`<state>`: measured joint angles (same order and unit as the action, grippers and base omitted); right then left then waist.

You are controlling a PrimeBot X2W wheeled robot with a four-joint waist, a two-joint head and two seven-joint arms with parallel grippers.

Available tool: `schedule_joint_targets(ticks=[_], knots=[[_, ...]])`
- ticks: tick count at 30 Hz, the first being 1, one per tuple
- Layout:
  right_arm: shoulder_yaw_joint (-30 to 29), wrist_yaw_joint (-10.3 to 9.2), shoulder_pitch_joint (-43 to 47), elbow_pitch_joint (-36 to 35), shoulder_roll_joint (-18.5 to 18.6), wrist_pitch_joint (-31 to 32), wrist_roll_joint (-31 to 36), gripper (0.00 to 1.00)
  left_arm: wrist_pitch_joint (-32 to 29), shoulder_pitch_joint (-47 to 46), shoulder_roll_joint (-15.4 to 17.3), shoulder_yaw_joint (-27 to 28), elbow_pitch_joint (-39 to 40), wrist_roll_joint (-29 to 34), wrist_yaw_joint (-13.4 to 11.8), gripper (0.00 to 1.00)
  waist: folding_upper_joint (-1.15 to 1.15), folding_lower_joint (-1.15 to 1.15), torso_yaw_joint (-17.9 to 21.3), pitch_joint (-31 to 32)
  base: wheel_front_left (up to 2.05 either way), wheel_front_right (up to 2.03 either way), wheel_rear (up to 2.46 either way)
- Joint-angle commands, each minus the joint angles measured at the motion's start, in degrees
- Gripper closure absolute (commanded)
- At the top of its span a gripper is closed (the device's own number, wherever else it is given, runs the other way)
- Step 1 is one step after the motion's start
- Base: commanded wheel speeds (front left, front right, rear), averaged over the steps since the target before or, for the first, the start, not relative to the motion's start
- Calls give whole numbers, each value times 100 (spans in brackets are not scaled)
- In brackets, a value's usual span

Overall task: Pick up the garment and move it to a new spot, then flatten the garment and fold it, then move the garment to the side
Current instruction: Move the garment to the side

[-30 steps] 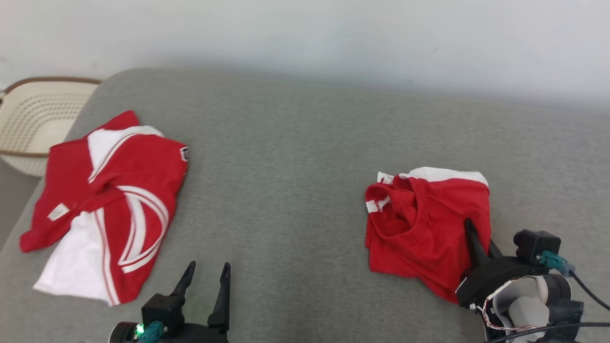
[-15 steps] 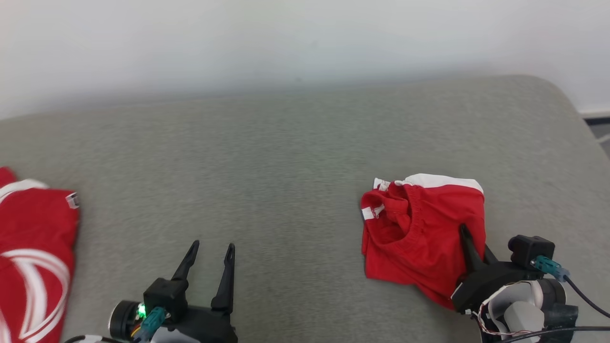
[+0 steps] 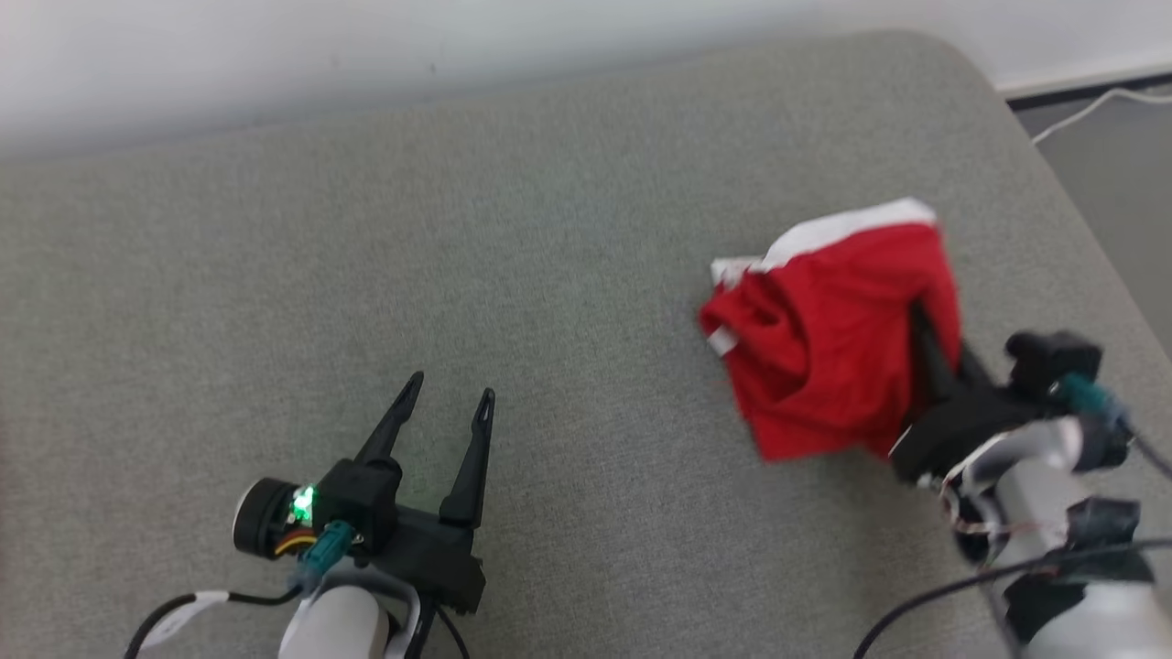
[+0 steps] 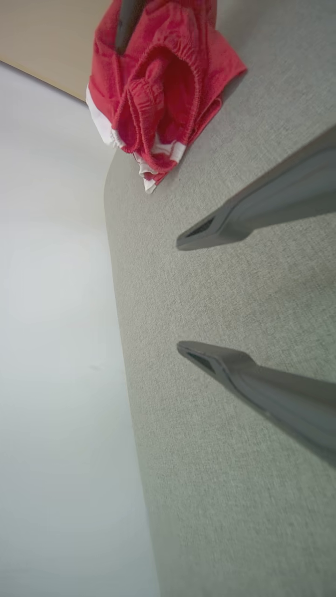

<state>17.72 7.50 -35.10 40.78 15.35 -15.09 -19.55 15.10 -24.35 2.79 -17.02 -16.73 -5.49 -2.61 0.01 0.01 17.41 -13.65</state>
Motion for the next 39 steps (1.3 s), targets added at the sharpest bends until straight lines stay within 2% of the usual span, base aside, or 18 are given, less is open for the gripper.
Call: schedule_joint_targets(ticks=[1,7,13,14,15,16,21,25,32,39], knots=[[-106,-2,-202,47,59,-8,85,100,9,-88,22,22,-19,47,20,0,-1,-1,-169,-592,0,0,0],[-733,-2,-1008,631,526,-7,663,100,8,-413,20,22,61,269,85,0,-1,-1,-581,-1081,0,0,0],[-1282,-2,-1548,1362,1043,-8,1110,100,9,-516,20,-12,127,236,73,0,-1,-1,-903,-1339,0,0,0],[-1385,-2,-1614,1445,1104,-8,1194,86,7,-512,21,-9,119,229,68,0,-1,-1,-930,-1358,0,0,0],[-1525,-2,-1670,1495,1172,-8,1307,54,7,-510,24,-16,111,227,58,0,-1,-1,-952,-1368,0,0,0],[-1684,-2,-1699,1554,1208,-8,1414,0,3,-502,34,-16,101,218,44,0,-1,-1,-968,-1366,0,0,0],[-2368,-2,-1550,1348,1148,-7,1875,0,0,-400,68,5,62,111,-27,0,-1,-1,-1020,-1219,0,0,0],[-2470,-2,-1303,862,876,-6,2005,0,1,-274,65,89,82,38,-104,0,-1,-1,-1034,-1014,0,0,0],[-1994,-3,-286,-447,218,-7,1593,0,5,27,21,375,101,-45,-232,0,-1,-1,-1160,-423,0,0,0],[-1553,-2,748,-1191,-154,-7,1094,0,5,538,18,697,56,-58,-292,0,-1,-1,-1416,215,0,0,0]])
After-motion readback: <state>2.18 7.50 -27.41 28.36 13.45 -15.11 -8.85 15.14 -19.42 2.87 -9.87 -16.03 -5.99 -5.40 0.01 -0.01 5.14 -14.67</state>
